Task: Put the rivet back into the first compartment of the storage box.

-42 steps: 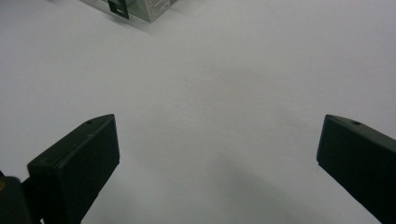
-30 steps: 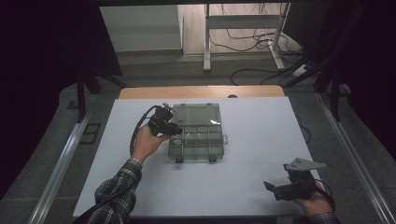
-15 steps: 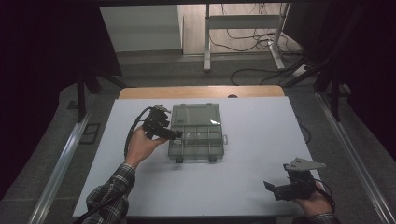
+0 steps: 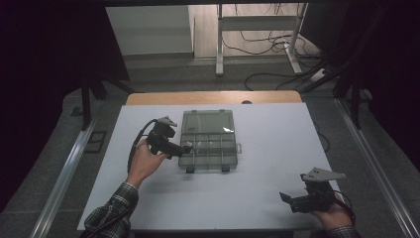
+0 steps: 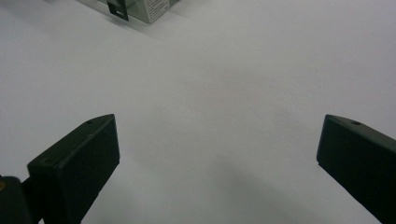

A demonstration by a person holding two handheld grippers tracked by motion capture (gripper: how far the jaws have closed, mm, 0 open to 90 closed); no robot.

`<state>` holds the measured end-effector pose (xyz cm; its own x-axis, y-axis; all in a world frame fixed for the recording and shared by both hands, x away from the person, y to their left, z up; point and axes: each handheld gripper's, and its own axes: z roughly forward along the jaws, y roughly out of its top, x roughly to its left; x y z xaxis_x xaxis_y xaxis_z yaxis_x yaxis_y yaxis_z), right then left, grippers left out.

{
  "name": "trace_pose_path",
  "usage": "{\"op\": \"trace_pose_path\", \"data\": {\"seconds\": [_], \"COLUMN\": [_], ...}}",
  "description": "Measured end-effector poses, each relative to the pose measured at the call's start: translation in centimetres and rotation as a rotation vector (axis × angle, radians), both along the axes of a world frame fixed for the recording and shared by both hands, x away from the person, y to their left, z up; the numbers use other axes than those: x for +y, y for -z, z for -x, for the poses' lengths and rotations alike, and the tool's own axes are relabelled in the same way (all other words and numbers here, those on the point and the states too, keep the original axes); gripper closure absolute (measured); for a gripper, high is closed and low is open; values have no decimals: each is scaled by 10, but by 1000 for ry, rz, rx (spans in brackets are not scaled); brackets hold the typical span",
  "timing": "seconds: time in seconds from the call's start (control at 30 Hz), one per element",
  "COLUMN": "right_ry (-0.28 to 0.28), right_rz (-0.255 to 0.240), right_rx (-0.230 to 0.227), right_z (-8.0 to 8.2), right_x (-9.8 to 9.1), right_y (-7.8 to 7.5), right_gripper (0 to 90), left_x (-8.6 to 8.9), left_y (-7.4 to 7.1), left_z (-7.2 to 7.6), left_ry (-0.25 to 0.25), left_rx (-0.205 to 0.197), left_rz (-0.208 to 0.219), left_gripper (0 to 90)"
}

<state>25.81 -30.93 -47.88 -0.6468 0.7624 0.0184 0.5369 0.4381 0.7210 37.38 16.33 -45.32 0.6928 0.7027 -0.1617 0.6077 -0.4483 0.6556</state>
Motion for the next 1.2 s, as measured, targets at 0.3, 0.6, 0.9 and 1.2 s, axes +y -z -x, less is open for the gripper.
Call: {"op": "trace_pose_path", "data": {"seconds": [0.3,0.6,0.9,1.2], "right_ry": [1,0,-1,-1], "right_rz": [-2,-3,-2,-7], "right_rx": [0,-1,-5,-13], "right_z": [0,0,0,1], "right_x": [1,1,1,1], "right_y": [0,0,0,-1], "right_gripper": [0,0,0,0], "left_x": [9,18,29,39], "left_y": [1,10,11,12], "left_z": [17,35,53,71], "left_ry": [17,18,5,-17], "left_rx": [-55,-73,-93,-96], "left_rz": [36,66,82,80], "left_gripper": [0,0,0,0]}}
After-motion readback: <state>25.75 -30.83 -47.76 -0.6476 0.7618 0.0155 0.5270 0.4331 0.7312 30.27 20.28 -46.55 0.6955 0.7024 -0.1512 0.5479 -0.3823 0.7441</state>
